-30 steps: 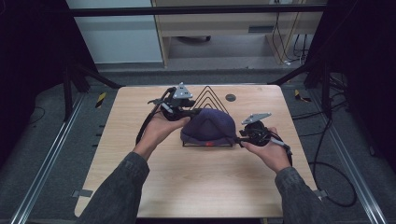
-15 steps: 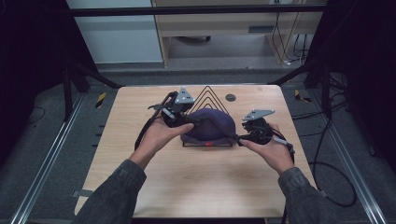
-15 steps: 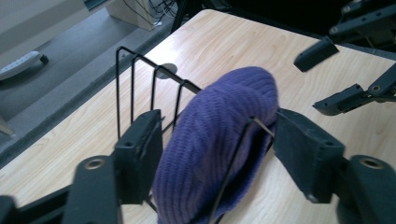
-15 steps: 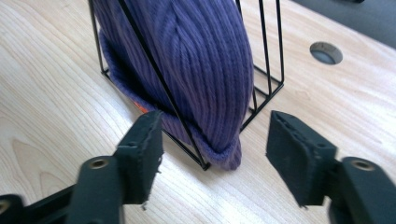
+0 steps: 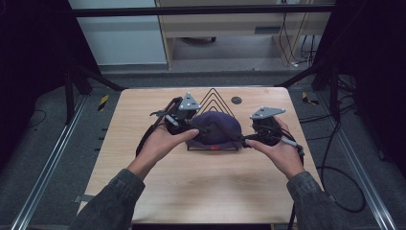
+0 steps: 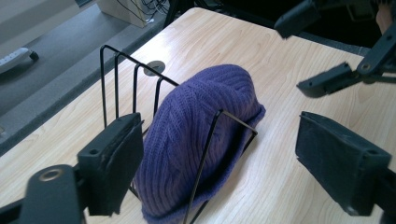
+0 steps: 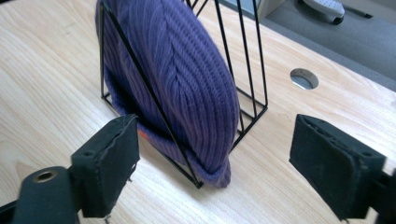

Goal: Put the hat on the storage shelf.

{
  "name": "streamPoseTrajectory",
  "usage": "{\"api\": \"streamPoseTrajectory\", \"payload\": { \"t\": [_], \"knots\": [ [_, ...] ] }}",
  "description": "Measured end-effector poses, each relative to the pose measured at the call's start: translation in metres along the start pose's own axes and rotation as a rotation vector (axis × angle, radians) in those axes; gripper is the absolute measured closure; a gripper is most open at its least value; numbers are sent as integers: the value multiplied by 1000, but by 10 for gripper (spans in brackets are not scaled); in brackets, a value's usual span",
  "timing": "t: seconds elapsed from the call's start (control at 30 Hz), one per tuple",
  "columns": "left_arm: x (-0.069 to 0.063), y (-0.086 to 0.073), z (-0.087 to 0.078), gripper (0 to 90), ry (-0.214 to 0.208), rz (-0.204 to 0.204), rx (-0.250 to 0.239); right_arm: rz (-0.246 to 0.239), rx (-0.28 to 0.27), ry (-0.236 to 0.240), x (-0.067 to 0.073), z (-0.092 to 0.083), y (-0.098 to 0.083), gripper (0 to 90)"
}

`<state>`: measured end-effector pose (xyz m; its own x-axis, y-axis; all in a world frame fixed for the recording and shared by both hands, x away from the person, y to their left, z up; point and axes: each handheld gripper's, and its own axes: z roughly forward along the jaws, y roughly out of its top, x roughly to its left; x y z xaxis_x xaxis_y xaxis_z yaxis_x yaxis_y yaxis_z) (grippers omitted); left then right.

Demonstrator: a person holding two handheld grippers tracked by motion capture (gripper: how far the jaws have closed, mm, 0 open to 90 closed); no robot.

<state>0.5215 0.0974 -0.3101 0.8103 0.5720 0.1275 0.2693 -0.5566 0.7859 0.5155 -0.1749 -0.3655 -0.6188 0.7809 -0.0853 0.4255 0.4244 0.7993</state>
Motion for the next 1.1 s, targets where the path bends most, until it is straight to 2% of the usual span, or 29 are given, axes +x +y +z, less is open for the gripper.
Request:
{"api": "streamPoseTrajectory", "payload": {
  "t": [0.03, 0.2, 0.3, 0.6, 0.83, 0.87, 0.9, 1.1],
  "knots": [
    [0, -2, -1, 118, -2, 1, 9, 6, -13, -18, 0, -2, 1, 120],
    [0, -7, -5, 101, -8, -1, 13, 12, -49, -45, 0, -6, 2, 107],
    [-1, -11, -8, 82, -12, 8, 23, 14, -69, -41, 0, -11, 3, 86],
    [-2, -23, -17, 50, -27, -5, 13, 39, -102, -20, 3, -19, 3, 59],
    [-2, -42, -30, 47, -20, -28, -5, 22, -135, -18, 13, -28, 0, 53],
    [0, -49, -34, 47, -19, -41, -9, 20, -137, -15, 14, -29, 0, 52],
    [0, -49, -34, 47, -19, -41, -9, 21, -138, -13, 16, -30, -1, 52],
    [6, -72, -43, 48, -2, -66, -15, -4, -140, 6, 27, -32, -2, 55]
  ]
}}
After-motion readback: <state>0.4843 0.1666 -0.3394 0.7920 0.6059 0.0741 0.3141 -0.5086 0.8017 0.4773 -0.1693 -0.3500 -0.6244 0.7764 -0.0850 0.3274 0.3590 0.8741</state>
